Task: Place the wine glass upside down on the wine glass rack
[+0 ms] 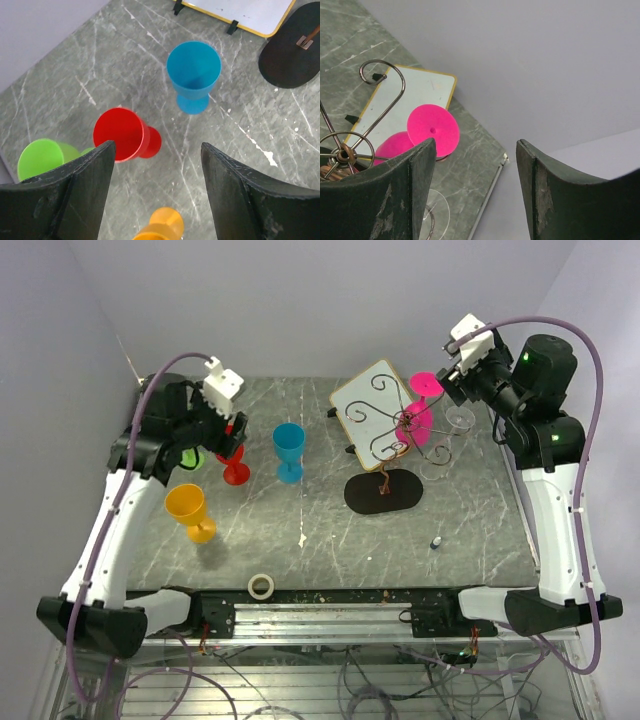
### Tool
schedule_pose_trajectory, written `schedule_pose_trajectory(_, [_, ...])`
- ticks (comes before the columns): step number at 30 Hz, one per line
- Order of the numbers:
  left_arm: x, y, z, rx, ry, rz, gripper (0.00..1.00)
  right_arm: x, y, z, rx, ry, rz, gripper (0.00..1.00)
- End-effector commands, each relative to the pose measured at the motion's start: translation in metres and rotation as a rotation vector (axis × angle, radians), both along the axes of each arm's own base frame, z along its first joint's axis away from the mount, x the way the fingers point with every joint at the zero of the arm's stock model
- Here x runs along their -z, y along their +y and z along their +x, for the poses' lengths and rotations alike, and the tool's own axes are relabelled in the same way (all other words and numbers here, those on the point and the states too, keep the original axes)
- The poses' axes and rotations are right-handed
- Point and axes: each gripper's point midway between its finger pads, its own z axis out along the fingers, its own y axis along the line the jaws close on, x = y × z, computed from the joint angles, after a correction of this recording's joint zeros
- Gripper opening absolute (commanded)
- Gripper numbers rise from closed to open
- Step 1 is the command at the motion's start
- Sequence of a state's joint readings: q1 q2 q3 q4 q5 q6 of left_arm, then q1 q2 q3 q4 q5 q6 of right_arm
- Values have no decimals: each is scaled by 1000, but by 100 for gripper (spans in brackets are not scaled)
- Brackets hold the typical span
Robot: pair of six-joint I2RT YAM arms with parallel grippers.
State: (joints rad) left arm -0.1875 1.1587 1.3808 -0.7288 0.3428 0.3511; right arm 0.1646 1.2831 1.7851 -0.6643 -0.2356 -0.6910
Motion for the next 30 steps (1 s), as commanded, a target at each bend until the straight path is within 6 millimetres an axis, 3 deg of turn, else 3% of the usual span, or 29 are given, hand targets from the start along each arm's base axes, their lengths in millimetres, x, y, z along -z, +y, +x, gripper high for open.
schedule_pose_trajectory(1, [-7, -27, 30, -5, -33, -13, 80, -7, -5, -1, 29, -19, 41, 65])
schedule_pose_trajectory(9, [32, -73, 75, 17, 60, 41, 79, -6, -6, -3, 23, -15, 49, 65])
schedule_pose_trajectory(13, [59, -91, 90, 30, 127, 86, 74, -5, -9, -5, 24, -13, 52, 65])
schedule_pose_trajectory(20, [97, -103, 109, 22, 205, 141, 67, -7, -8, -6, 6, -12, 68, 65])
schedule_pose_trajectory(30, [129, -109, 122, 37, 275, 191, 58, -5, -9, -6, -11, -1, 90, 65])
